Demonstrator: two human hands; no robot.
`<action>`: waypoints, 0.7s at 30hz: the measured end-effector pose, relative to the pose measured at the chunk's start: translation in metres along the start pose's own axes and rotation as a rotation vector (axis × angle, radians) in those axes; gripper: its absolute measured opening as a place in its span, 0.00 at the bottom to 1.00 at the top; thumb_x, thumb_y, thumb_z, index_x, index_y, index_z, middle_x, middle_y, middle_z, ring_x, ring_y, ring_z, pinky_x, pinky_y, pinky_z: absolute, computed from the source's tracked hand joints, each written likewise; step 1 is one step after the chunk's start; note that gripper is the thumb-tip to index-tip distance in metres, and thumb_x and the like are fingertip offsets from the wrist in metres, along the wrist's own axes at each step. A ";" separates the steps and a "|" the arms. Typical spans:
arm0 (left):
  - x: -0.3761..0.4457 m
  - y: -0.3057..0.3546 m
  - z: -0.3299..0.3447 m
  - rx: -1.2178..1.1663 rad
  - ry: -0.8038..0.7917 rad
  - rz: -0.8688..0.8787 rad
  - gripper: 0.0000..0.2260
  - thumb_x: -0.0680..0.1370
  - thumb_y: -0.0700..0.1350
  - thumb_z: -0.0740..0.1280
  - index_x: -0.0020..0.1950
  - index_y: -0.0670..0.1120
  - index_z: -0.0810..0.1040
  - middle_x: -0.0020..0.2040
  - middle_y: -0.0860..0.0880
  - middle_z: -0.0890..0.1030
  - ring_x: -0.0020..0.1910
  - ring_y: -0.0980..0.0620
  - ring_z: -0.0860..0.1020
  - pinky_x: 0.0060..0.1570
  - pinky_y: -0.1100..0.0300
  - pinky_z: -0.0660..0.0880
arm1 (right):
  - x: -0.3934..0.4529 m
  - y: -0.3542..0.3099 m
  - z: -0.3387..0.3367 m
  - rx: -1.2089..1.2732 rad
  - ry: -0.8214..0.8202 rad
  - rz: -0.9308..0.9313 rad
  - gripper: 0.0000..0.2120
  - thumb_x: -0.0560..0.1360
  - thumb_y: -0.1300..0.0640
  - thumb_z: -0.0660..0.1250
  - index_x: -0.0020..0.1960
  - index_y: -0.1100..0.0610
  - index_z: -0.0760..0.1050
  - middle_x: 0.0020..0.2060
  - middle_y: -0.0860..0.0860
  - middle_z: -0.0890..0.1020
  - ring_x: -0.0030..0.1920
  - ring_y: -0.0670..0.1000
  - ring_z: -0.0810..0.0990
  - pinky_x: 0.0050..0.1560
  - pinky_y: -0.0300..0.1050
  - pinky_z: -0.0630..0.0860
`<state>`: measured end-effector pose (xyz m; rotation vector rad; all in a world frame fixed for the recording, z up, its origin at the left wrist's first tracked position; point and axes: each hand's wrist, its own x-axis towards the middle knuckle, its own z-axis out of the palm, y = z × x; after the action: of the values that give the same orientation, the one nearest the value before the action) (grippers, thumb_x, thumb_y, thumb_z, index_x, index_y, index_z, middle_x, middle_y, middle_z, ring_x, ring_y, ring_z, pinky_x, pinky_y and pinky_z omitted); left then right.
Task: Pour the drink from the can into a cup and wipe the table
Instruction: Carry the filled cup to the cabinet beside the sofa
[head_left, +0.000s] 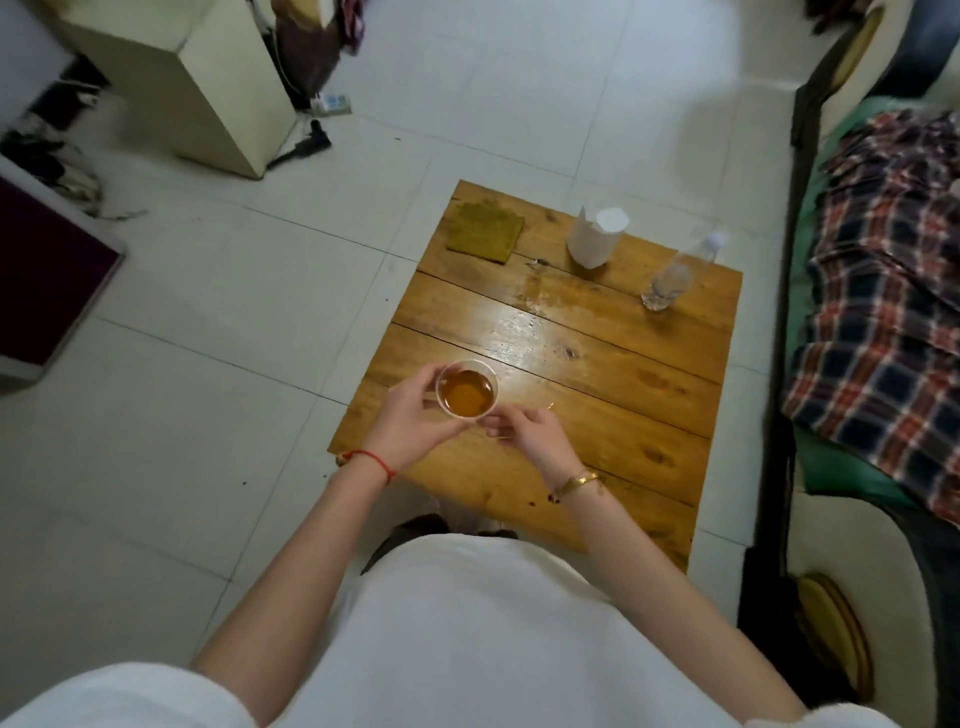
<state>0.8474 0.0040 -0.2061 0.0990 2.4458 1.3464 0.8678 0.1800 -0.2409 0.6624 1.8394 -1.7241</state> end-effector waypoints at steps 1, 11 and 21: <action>-0.006 0.001 -0.007 -0.003 0.015 -0.004 0.30 0.68 0.45 0.79 0.68 0.48 0.72 0.62 0.52 0.78 0.61 0.54 0.75 0.59 0.58 0.77 | -0.004 -0.004 0.004 -0.010 -0.026 -0.009 0.14 0.82 0.57 0.57 0.55 0.60 0.81 0.49 0.56 0.85 0.47 0.49 0.81 0.51 0.40 0.79; -0.057 -0.023 -0.092 -0.092 0.245 -0.085 0.30 0.68 0.45 0.79 0.67 0.49 0.72 0.62 0.51 0.77 0.62 0.53 0.75 0.58 0.61 0.77 | -0.018 -0.052 0.090 -0.155 -0.209 -0.131 0.12 0.81 0.55 0.61 0.51 0.58 0.82 0.47 0.55 0.85 0.46 0.49 0.82 0.49 0.39 0.79; -0.097 -0.107 -0.242 -0.141 0.442 -0.148 0.30 0.67 0.44 0.80 0.66 0.48 0.74 0.58 0.52 0.77 0.56 0.60 0.75 0.49 0.75 0.74 | -0.002 -0.094 0.275 -0.234 -0.358 -0.185 0.13 0.82 0.57 0.59 0.47 0.55 0.82 0.45 0.54 0.86 0.50 0.53 0.83 0.53 0.44 0.79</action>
<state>0.8696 -0.2717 -0.1509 -0.4521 2.6246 1.6037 0.8186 -0.1010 -0.1829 0.0832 1.8454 -1.5798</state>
